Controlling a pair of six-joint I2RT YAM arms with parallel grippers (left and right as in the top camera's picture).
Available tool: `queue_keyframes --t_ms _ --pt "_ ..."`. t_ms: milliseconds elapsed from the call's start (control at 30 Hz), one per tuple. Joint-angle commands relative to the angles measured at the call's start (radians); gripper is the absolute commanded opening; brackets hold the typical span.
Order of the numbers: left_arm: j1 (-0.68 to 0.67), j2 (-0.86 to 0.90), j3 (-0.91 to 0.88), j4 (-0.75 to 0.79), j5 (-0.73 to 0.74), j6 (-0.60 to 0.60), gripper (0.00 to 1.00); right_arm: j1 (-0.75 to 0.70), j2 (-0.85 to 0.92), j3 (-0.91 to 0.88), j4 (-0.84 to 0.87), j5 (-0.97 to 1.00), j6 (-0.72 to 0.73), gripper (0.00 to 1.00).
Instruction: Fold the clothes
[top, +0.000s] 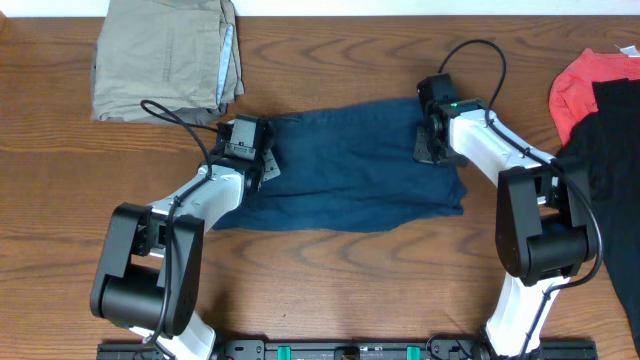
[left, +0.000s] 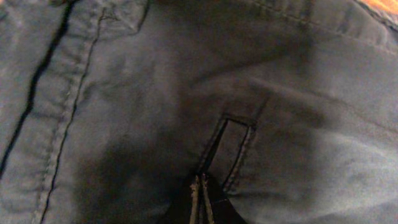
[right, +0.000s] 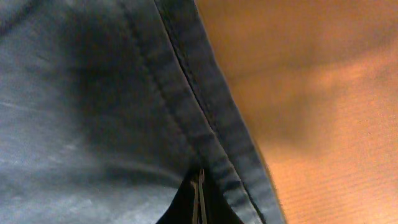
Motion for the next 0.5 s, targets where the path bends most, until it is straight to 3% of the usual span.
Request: queue_keyframes --t_ms 0,200,333,467 --pt "0.003 0.035 -0.013 0.021 -0.035 0.044 0.06 -0.007 0.028 -0.044 -0.079 0.023 0.122 0.01" --pt "0.003 0.036 -0.013 0.019 -0.034 0.044 0.06 -0.006 0.012 -0.064 -0.144 0.006 0.191 0.01" --pt "0.003 0.027 -0.013 -0.001 -0.033 0.044 0.06 0.002 -0.091 -0.063 -0.142 -0.003 0.188 0.01" --pt "0.002 0.000 -0.013 -0.023 -0.030 0.044 0.06 0.013 -0.241 -0.059 -0.070 -0.087 0.053 0.01"
